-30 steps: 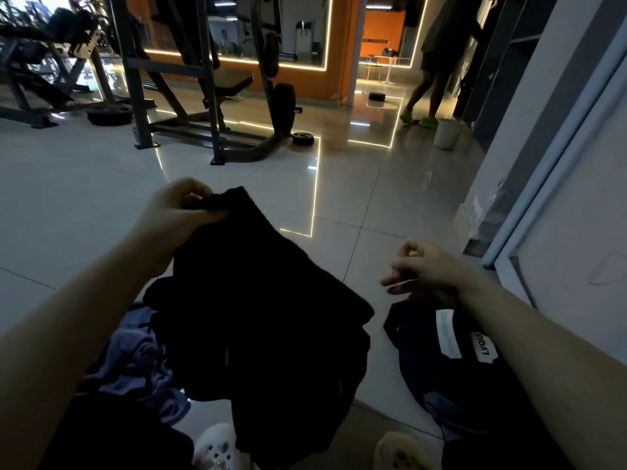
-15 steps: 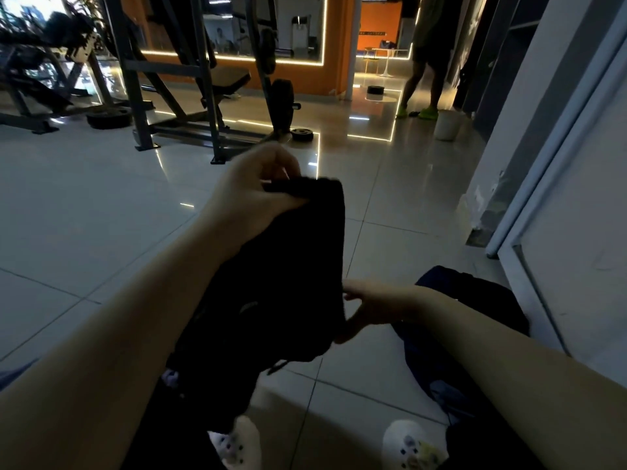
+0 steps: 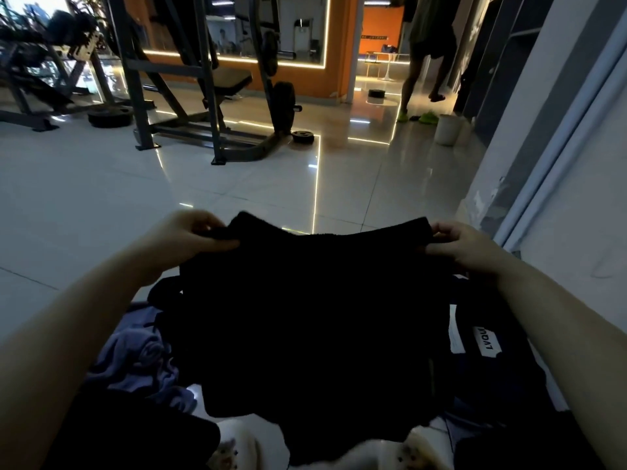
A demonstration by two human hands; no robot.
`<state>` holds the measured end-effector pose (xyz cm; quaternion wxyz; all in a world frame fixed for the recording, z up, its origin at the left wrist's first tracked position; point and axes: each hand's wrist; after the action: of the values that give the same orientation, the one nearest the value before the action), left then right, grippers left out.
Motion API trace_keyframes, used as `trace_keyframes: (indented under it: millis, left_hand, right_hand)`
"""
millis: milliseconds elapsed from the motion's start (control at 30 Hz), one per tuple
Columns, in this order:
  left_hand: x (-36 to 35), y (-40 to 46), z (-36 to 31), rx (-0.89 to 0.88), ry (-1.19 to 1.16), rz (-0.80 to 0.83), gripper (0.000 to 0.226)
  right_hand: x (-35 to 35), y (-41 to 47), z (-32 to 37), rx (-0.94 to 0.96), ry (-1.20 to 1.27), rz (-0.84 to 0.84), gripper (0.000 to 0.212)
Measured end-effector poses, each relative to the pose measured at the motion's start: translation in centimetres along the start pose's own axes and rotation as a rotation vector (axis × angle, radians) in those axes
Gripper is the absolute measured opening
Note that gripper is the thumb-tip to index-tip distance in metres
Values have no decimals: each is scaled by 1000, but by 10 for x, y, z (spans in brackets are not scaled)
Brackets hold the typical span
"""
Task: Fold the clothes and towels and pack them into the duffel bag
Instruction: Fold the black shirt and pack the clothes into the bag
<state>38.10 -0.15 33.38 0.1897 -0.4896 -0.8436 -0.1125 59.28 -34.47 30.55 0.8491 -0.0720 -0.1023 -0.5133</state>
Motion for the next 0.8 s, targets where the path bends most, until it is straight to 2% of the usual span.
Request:
trace_keyframes:
  millis: [67,100,167,200,267,300,367,400,433,500,567,600,633,667,733,767,800]
  left_hand:
    - [3,-2,9,47,22,83,103]
    - [5,-4,11,66,24,146,103]
    - [7,-12,9,75,14,268,93]
    - [8,-16,7,64,-18,307,86]
    - [10,-23,3,41,-159,322,79]
    - [11,-25,2,42,-254,306,78]
    - [13,-27,-1,47,-420,283,75]
    - [13,-26,-2,53,-462,284,75]
    - [11,-25,-3,62,-475,292,75]
    - [5,-15,-4,87,-430,305,79]
    - [-5,-1,-5,144,-325,289,88]
    - [-10,8,-2,183,-264,273,93]
    - [-15,17,1,224,-192,266,94]
    - [-21,27,8,256,-104,269,89]
    - [-37,51,29,297,85,266,56]
    - [-47,66,44,306,165,232,39]
    - [-58,83,60,296,232,187,32]
  right_hand:
    - [2,-5,8,6,40,47,19]
    - [3,-7,11,5,48,85,35]
    - [10,-11,15,-24,97,154,75]
    - [14,-14,18,-50,146,195,86]
    - [25,-22,24,-92,231,259,93]
    - [28,-28,30,-104,242,285,86]
    - [34,-36,38,-110,297,298,45]
    - [37,-38,40,-114,324,267,32]
    - [39,-38,41,-113,330,247,29]
    - [44,-28,37,-114,295,248,39]
    - [42,-10,30,-170,211,218,73]
    - [39,2,24,-213,156,195,82]
    - [32,12,18,-255,90,180,82]
    - [25,23,9,-292,22,177,70]
    - [11,45,-16,-371,-91,146,27]
    - [5,58,-32,-407,-153,132,19]
    - [2,76,-54,-432,-193,133,22]
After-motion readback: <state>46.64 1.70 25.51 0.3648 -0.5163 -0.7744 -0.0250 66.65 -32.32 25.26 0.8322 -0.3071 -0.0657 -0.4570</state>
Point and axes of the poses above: each hand's wrist, its own y-axis towards the middle knuckle, its own x-axis out of the back of the hand, z = x × y, and after that the axes turned 10 degrees about -z, right-handed
